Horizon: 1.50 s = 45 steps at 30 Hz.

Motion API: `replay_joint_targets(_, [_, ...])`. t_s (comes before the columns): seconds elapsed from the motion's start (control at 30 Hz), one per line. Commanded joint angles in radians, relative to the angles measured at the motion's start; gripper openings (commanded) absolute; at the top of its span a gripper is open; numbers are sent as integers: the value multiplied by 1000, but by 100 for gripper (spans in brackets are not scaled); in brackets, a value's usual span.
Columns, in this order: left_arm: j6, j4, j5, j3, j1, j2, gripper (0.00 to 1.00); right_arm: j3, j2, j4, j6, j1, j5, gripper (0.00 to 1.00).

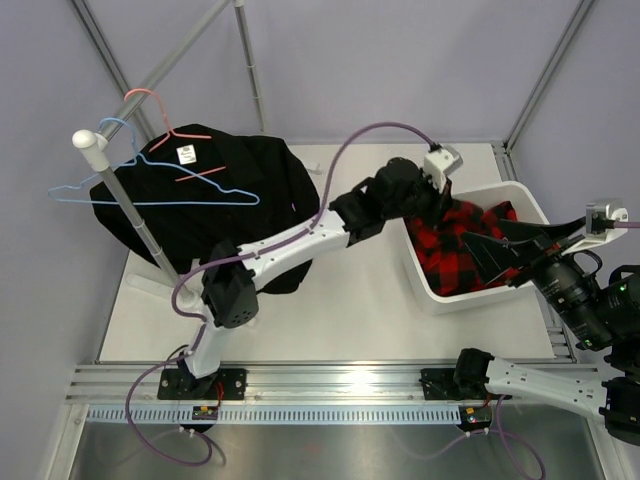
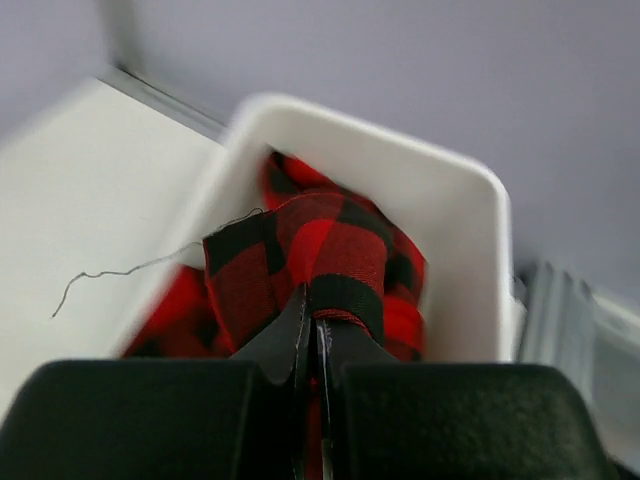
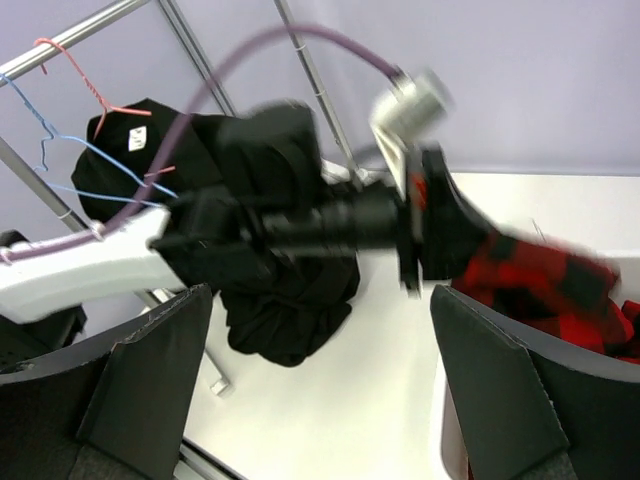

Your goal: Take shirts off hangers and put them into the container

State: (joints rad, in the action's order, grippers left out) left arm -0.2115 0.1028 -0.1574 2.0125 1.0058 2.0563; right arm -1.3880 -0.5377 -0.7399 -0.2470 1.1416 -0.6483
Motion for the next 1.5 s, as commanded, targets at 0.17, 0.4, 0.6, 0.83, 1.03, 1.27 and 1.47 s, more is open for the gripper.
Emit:
replay_joint_targets(0.17, [-74,313,-296,244,37,274,29,-32,4,63,15,-2,-34,99])
replay_joint_targets(0.4, [-98,-23,107,-286,-7,-166,71,-36,12,60,20,-2,-34,99])
replay_joint_targets(0.6, [-31,12,225,-342,-10,-336,96,-45,-5,74,43,0,-33,99])
replay_joint_targets(0.83, [-20,-3,128,-350,-6,-422,98,-49,-38,82,57,-2,-13,100])
replay_joint_targets(1.03, [-43,-5,549,-642,109,-785,91,-43,-131,77,93,-2,9,99])
replay_joint_targets(1.27, [-420,366,673,-986,137,-1253,69,-12,-238,298,191,-2,59,99])
replay_joint_targets(1.47, [-590,443,641,-1210,139,-1501,51,-216,-592,415,324,-69,233,99])
